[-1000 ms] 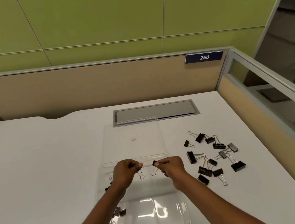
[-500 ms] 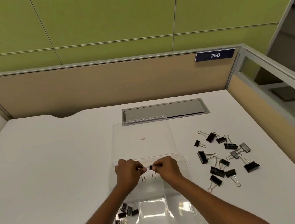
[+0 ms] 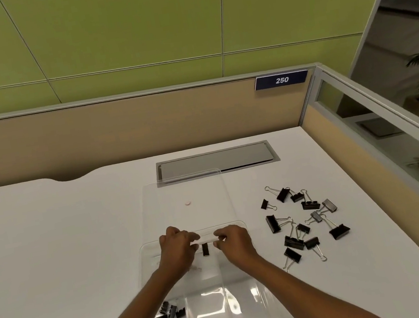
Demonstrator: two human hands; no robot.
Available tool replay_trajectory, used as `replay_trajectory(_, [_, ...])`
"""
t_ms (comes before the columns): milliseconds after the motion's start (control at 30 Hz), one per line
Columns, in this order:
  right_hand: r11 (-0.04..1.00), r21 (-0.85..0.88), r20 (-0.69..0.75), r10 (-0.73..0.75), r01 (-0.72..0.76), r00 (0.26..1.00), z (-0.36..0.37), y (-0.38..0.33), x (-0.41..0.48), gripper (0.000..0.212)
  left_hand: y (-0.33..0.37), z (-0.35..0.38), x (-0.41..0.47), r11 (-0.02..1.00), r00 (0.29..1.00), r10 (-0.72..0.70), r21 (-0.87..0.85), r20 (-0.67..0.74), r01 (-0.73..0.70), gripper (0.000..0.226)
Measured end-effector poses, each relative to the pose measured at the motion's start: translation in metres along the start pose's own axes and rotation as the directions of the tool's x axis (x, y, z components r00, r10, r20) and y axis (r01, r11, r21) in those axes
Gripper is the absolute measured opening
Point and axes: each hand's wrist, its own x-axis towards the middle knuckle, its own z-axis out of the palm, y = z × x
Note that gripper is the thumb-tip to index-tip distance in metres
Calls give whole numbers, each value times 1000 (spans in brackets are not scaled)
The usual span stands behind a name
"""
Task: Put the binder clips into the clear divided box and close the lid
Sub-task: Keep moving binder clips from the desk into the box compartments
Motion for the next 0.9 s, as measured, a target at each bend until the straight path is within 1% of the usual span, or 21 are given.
replay_trajectory(133, [999, 32, -68, 24, -22, 997, -23, 17, 0, 30, 26, 5, 12, 998, 998, 61, -9, -34, -61, 26])
replay_trajectory(267, [995, 76, -94, 77, -70, 993, -50, 39, -1, 30, 60, 14, 23, 992, 992, 125, -23, -26, -125, 26])
replay_trajectory(500, [980, 124, -170, 173, -153, 970, -99, 84, -2, 29, 125, 33, 43, 977, 976, 210, -33, 52, -209, 29])
replay_trajectory(633, [969, 129, -222, 236, -211, 946, -125, 109, -1, 23, 157, 46, 53, 968, 963, 251, -43, 97, -248, 31])
replay_trajectory(767, [952, 139, -249, 299, -271, 921, -145, 136, 3, 20, 183, 59, 61, 960, 951, 281, -58, 127, -275, 27])
replay_trajectory(900, [943, 138, -287, 332, -304, 899, -161, 157, 5, 21, 201, 75, 72, 957, 942, 291, -46, 169, -287, 31])
